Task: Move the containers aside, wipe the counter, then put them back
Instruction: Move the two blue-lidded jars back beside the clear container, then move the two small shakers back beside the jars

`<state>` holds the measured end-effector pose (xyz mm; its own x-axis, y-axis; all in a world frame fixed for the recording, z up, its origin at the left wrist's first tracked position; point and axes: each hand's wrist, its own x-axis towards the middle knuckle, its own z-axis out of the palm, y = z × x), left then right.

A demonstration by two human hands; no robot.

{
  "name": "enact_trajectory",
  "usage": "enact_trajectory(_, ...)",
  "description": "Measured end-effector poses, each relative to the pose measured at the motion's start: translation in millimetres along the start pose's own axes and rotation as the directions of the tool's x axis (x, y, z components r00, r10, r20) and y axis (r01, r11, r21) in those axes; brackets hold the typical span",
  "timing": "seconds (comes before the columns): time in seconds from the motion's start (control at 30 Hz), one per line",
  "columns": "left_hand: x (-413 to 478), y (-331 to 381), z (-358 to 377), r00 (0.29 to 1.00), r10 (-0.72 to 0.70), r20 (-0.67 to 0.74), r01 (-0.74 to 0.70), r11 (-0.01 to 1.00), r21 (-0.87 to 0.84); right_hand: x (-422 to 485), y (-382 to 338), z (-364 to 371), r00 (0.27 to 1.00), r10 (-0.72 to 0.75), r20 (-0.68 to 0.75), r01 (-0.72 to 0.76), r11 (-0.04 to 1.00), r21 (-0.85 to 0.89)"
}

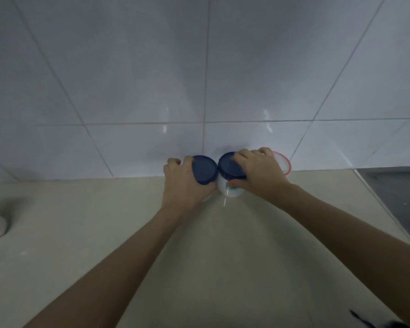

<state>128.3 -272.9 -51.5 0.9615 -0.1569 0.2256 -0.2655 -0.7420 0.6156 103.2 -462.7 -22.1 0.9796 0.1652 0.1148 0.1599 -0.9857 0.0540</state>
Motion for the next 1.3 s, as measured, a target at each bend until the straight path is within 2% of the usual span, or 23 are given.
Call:
enact_trajectory(0.07, -1.4, 1.9, 1.1, 0.998, -0.003, 0.061, 0.004, 1.000, -0.021, -2.4, 6.2, 1.0, 1.000, -0.016, -0.002, 0.016, 1.000, 0.017)
enact_trajectory(0.2, 2.8, 3.8, 1.8, 0.995, -0.018, 0.093, 0.020, 1.000, -0.021, -5.8, 16.4, 3.1, 1.000, -0.021, 0.009, 0.020, 0.998, 0.063)
enact_trajectory(0.43, 2.9, 8.0, 11.0, 0.998, -0.028, 0.057, 0.028, 1.000, 0.002, -8.8, 17.7, 8.2, 1.000, 0.004, -0.007, -0.004, 0.995, 0.104)
enact_trajectory(0.57, -6.7, 5.5, 3.8, 0.999, -0.024, 0.046, 0.027, 0.998, -0.061, -15.7, 12.1, 4.8, 0.999, -0.030, -0.045, 0.034, 0.995, 0.090)
enact_trajectory(0.63, -17.3, -4.3, -6.0, 1.000, 0.005, 0.019, -0.005, 0.999, 0.037, -23.4, 4.2, 3.0, 0.991, -0.027, -0.130, 0.044, 0.991, 0.128)
enact_trajectory(0.73, -41.4, -32.6, -29.1, 0.998, 0.002, 0.063, -0.017, 0.968, 0.250, -35.4, -18.0, 5.1, 0.984, -0.059, -0.169, 0.089, 0.981, 0.174)
enact_trajectory(0.87, -72.1, -82.7, -67.6, 0.990, -0.046, 0.131, -0.007, 0.925, 0.380, -39.4, -64.2, 10.2, 0.980, -0.159, -0.117, 0.179, 0.966, 0.188)
enact_trajectory(0.97, -89.5, -121.7, -110.7, 0.993, -0.052, 0.108, 0.001, 0.905, 0.426, -30.5, -114.2, 7.8, 0.963, -0.245, -0.113, 0.263, 0.946, 0.191)
enact_trajectory(1.17, -109.8, -198.0, -209.8, 0.998, 0.057, -0.015, -0.041, 0.858, 0.513, 11.9, -220.0, -8.0, 0.919, -0.389, -0.067, 0.394, 0.888, 0.236)
enact_trajectory(1.3, -112.5, -242.1, -280.6, 0.981, 0.076, -0.178, 0.001, 0.919, 0.394, 46.6, -307.6, -19.3, 0.874, -0.477, -0.090, 0.483, 0.836, 0.260)
